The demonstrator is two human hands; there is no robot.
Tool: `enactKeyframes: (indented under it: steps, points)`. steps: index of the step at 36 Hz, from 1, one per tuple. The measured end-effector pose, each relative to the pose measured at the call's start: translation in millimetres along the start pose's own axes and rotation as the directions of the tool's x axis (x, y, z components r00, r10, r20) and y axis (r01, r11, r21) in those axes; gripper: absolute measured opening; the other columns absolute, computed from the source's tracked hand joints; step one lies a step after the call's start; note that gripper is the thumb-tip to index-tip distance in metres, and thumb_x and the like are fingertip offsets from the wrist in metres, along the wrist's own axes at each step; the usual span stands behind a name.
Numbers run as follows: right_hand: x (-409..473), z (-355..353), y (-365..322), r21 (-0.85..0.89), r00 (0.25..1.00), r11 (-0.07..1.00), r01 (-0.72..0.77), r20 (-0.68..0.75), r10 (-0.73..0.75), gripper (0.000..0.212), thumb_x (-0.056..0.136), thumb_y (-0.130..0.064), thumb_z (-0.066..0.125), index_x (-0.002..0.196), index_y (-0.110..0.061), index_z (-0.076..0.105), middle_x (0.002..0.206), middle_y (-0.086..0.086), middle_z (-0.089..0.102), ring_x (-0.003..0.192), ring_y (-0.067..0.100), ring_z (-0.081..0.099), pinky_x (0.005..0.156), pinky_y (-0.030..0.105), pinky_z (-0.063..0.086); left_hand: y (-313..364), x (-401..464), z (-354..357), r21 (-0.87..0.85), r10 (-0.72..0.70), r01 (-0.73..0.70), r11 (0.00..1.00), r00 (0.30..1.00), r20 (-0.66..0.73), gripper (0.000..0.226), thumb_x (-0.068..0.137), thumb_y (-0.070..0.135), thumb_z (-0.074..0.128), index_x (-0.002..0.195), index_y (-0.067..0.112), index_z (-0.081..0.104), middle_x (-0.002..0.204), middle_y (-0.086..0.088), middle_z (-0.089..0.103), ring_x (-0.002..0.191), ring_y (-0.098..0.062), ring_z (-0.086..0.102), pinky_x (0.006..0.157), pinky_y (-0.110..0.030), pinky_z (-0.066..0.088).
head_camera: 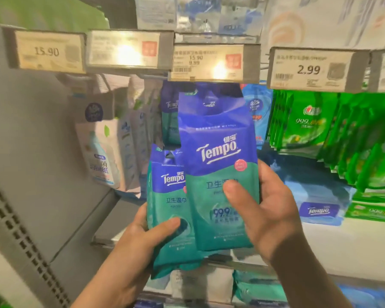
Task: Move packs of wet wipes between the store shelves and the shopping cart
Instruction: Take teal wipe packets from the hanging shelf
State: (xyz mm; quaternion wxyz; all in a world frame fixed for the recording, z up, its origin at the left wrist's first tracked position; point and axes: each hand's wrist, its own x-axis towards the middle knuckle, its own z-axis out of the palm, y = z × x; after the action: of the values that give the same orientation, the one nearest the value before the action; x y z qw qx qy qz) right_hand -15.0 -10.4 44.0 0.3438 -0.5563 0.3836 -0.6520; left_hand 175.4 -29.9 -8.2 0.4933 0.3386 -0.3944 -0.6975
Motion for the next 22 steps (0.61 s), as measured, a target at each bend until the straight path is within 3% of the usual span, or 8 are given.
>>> enactKeyframes:
  steps: [5,8,12,17,20,22]
  points:
    - [18.3,4.2,-10.4,0.017,0.997,0.997,0.077,0.018,-0.077,0.022,0.080,-0.022,0.067,0.102,-0.024,0.070,0.091,-0.011,0.079,0.078,0.002,0.072,0.065,0.018,0.055,1.2,-4.5,-0.7,0.033,0.020,-0.019,0.999,0.999,-0.040,0.059,0.068,0.011,0.076,0.123,0.026,0.062,0.116,-0.015,0.073,0.096,-0.038,0.072,0.070,-0.044,0.059]
    - [28.8,9.2,-11.6,0.038,0.998,0.997,0.064,-0.004,-0.064,0.019,0.083,-0.026,0.069,0.102,-0.028,0.073,0.097,-0.004,0.079,0.085,0.012,0.074,0.072,0.032,0.060,4.3,-7.8,0.5,0.035,0.022,-0.021,0.999,0.999,-0.048,0.058,0.067,0.004,0.079,0.119,0.026,0.064,0.112,-0.015,0.074,0.081,-0.030,0.074,0.054,-0.034,0.056]
    - [39.3,11.9,-6.3,0.061,0.998,0.998,0.023,-0.056,-0.020,0.018,0.085,-0.031,0.070,0.102,-0.032,0.075,0.101,0.001,0.079,0.093,0.024,0.076,0.086,0.052,0.061,7.3,-11.7,2.4,0.014,0.044,-0.043,0.999,0.997,-0.066,0.056,0.065,0.014,0.074,0.119,0.027,0.064,0.109,-0.015,0.074,0.068,-0.023,0.072,0.044,-0.027,0.051]
    - [41.2,10.8,3.3,0.001,0.996,1.000,-0.026,-0.088,0.026,0.023,0.089,-0.028,0.072,0.112,-0.024,0.071,0.104,0.000,0.079,0.097,0.023,0.075,0.089,0.054,0.060,7.6,-8.9,0.9,0.027,0.047,-0.046,0.999,0.998,-0.051,0.060,0.070,0.003,0.081,0.122,0.026,0.062,0.111,-0.016,0.074,0.074,-0.025,0.073,0.047,-0.027,0.053]
    - [39.5,9.2,7.9,0.004,0.994,0.999,-0.041,-0.104,0.042,0.021,0.095,-0.020,0.070,0.116,-0.020,0.069,0.106,0.000,0.078,0.099,0.022,0.075,0.088,0.047,0.060,6.4,-4.1,-2.7,0.033,0.052,-0.051,0.998,0.998,-0.034,0.062,0.068,0.014,0.077,0.126,0.026,0.059,0.116,-0.013,0.073,0.097,-0.033,0.072,0.064,-0.035,0.059]
    - [36.3,8.2,12.0,0.037,0.991,0.997,-0.073,-0.112,0.077,0.027,0.092,-0.026,0.069,0.117,-0.017,0.066,0.105,0.000,0.079,0.098,0.021,0.075,0.083,0.042,0.061,5.4,-1.7,-5.2,0.030,0.054,-0.053,0.998,0.998,-0.030,0.062,0.068,0.015,0.076,0.127,0.026,0.059,0.118,-0.013,0.072,0.104,-0.036,0.070,0.072,-0.040,0.059]
